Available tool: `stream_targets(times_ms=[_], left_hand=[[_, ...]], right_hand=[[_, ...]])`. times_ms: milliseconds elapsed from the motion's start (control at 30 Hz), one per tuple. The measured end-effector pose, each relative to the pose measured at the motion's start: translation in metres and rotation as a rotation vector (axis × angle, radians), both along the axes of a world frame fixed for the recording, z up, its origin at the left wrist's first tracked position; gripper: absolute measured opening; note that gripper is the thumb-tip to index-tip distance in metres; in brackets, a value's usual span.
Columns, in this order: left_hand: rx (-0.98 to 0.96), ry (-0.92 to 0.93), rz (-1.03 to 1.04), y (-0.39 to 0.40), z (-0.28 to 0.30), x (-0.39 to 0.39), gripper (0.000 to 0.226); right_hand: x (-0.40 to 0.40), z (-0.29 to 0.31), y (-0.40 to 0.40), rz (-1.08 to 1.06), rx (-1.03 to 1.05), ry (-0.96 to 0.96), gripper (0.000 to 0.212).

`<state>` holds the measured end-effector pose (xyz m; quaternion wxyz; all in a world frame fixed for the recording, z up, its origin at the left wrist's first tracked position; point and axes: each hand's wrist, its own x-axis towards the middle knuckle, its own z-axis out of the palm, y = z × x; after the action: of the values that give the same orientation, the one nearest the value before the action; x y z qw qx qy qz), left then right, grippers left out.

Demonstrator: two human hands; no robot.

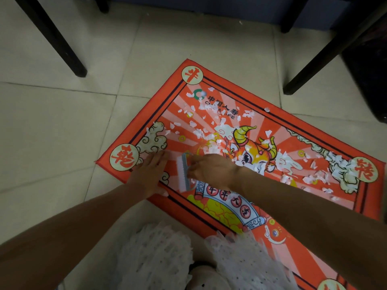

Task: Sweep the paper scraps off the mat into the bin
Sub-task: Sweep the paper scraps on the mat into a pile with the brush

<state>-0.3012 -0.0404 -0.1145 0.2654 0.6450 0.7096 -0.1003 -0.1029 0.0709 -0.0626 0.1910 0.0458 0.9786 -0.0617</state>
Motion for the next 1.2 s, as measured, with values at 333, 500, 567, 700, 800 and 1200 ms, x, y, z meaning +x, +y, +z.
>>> stream_targets(times_ms=[333, 500, 567, 700, 800, 1200], left_hand=[[-0.008, 0.018, -0.005, 0.0, 0.006, 0.005, 0.134], [-0.01, 0.007, 0.001, 0.0, 0.006, 0.005, 0.134], [-0.001, 0.011, 0.003, 0.0, 0.007, 0.002, 0.133], [0.019, 0.005, 0.066, -0.001, 0.006, -0.01, 0.13], [0.064, -0.022, 0.155, -0.002, 0.003, -0.028, 0.128], [0.109, -0.044, 0.328, 0.011, -0.007, -0.082, 0.126]], right_hand=[[0.048, 0.021, 0.044, -0.055, 0.198, -0.109, 0.035], [0.057, 0.033, 0.056, -0.082, 0.173, -0.051, 0.048], [0.055, 0.036, 0.056, -0.112, 0.148, -0.01, 0.051], [0.031, 0.039, 0.049, -0.191, 0.095, 0.057, 0.059], [-0.002, 0.034, 0.045, -0.265, 0.055, 0.138, 0.059], [-0.139, -0.001, 0.066, -0.266, 0.055, 0.154, 0.042]])
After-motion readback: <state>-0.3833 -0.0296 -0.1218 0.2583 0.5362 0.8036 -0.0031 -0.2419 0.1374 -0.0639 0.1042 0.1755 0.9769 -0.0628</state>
